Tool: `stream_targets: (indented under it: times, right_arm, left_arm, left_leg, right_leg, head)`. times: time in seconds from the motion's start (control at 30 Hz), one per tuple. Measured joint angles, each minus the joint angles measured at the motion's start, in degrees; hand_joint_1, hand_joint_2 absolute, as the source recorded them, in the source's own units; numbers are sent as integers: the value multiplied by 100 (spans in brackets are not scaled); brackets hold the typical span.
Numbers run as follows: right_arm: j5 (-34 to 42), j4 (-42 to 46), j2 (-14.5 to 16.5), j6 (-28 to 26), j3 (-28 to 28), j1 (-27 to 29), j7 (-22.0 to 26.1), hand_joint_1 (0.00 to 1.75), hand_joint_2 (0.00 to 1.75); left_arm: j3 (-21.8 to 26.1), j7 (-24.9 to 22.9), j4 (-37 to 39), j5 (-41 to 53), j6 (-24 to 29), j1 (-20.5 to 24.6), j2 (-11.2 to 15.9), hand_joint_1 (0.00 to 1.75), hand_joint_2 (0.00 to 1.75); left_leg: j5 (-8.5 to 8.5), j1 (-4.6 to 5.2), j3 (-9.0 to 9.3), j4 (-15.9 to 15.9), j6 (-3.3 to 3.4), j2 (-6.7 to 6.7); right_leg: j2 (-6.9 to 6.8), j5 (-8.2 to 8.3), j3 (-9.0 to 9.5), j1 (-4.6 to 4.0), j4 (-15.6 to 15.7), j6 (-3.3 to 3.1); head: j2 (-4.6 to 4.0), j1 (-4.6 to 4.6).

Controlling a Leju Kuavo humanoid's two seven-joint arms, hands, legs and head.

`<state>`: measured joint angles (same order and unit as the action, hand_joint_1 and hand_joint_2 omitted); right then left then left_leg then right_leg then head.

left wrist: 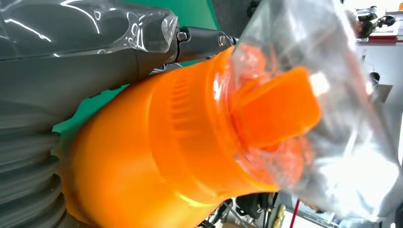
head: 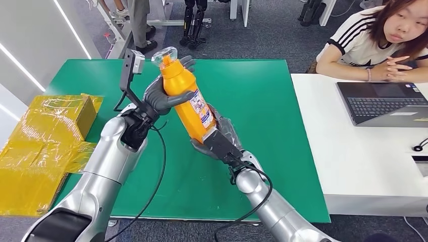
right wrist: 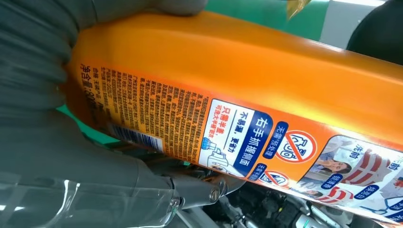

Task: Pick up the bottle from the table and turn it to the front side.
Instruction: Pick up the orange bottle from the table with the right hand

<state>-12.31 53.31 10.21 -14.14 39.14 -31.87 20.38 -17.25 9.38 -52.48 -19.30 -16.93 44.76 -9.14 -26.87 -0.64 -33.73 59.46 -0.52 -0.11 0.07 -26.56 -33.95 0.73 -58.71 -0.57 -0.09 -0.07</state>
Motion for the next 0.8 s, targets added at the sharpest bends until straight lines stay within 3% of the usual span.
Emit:
stream_targets:
  times: [0.47,0.6,0.8]
  right_arm:
    - [-24,-8,0,-11,18,-12,-20,175,175]
    - [-40,-9,-3,-70,20,-9,-58,175,175]
    - [21,19,-277,-248,15,169,74,175,175]
  left_arm:
    - [-2,-2,229,-44,-11,163,2,0,175]
    - [-6,-1,249,-45,-35,168,5,175,175]
    - [-131,-100,243,-243,-173,211,159,175,175]
  left_leg:
    - [0,-1,-1,-1,-1,-1]
    - [1,0,-1,-1,-2,0]
    - [1,0,-2,0,-2,-2]
  right_leg:
    - [0,0,-1,0,0,0]
    - [0,0,-2,0,0,0]
    - [-2,0,-2,0,1,0]
  head:
    - [-1,0]
    - [-1,0]
    - [-1,1]
